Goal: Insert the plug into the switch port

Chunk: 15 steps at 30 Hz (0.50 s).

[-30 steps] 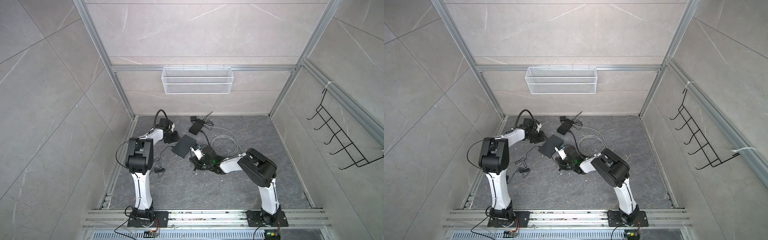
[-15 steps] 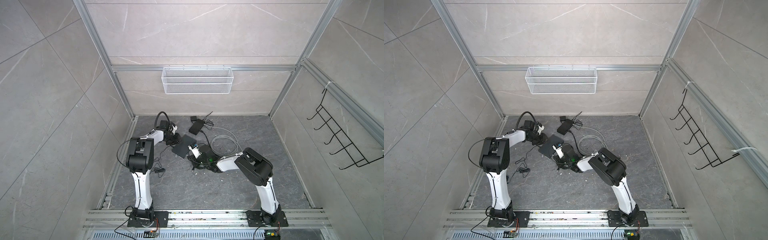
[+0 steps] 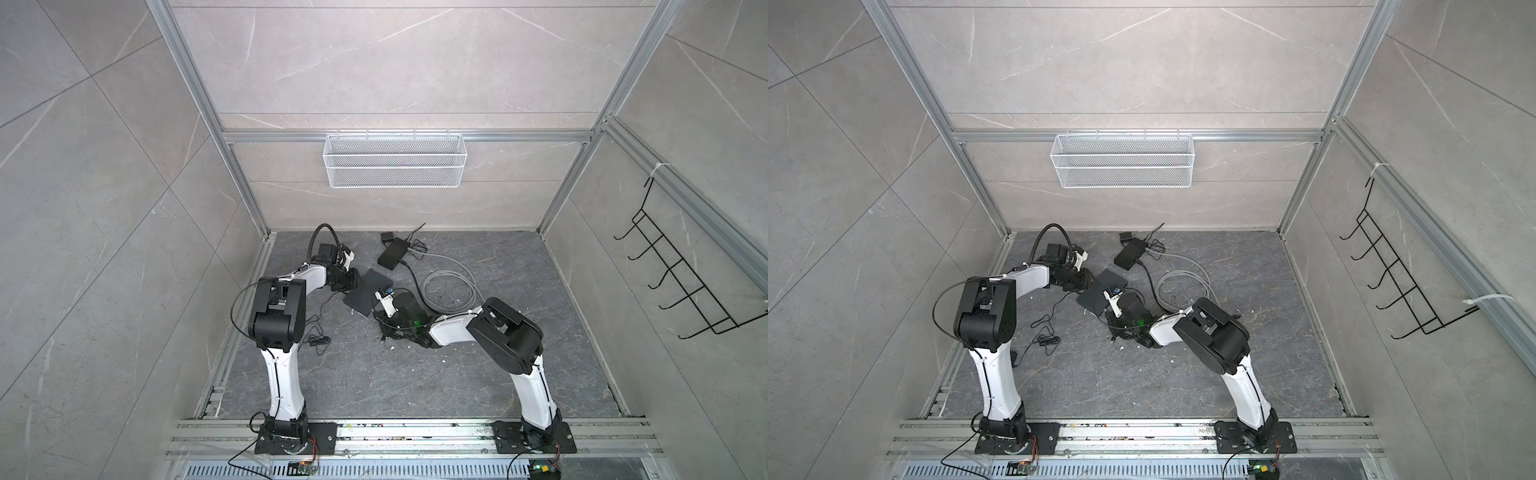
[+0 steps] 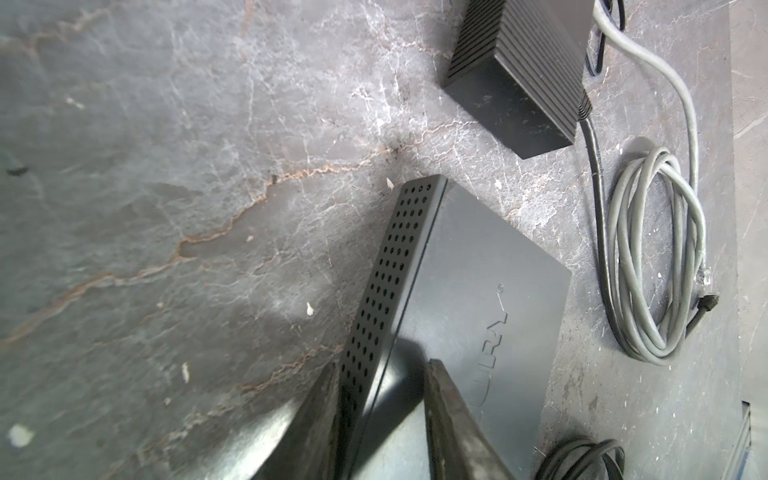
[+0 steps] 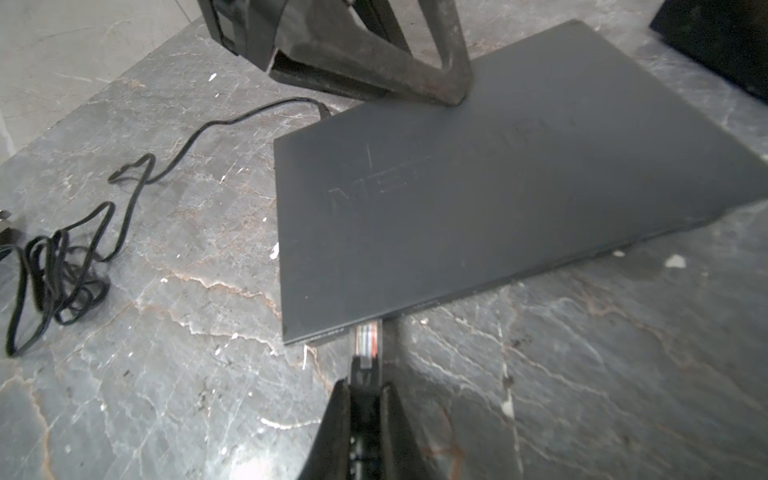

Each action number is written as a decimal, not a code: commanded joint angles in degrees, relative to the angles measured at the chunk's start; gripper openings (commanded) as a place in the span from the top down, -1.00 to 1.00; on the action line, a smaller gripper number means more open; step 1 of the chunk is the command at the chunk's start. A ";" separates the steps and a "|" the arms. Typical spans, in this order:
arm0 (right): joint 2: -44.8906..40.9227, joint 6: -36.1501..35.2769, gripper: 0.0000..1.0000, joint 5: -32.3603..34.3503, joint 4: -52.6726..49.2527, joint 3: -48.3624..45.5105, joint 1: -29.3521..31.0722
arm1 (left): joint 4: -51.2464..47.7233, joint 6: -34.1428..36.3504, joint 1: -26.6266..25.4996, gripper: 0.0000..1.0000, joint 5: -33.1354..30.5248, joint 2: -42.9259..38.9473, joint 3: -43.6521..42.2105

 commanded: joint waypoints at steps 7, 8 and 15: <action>1.77 0.99 0.92 5.99 -3.65 4.32 1.74 | -10.81 2.20 -4.45 0.35 2.09 1.38 -1.69; 1.94 0.91 0.93 5.78 -3.83 5.16 2.32 | -11.29 2.28 -4.77 0.36 2.08 1.46 -1.62; 0.73 -1.15 0.93 -1.06 -3.09 4.80 3.21 | -11.53 -0.07 -4.24 0.37 -0.97 0.82 -2.64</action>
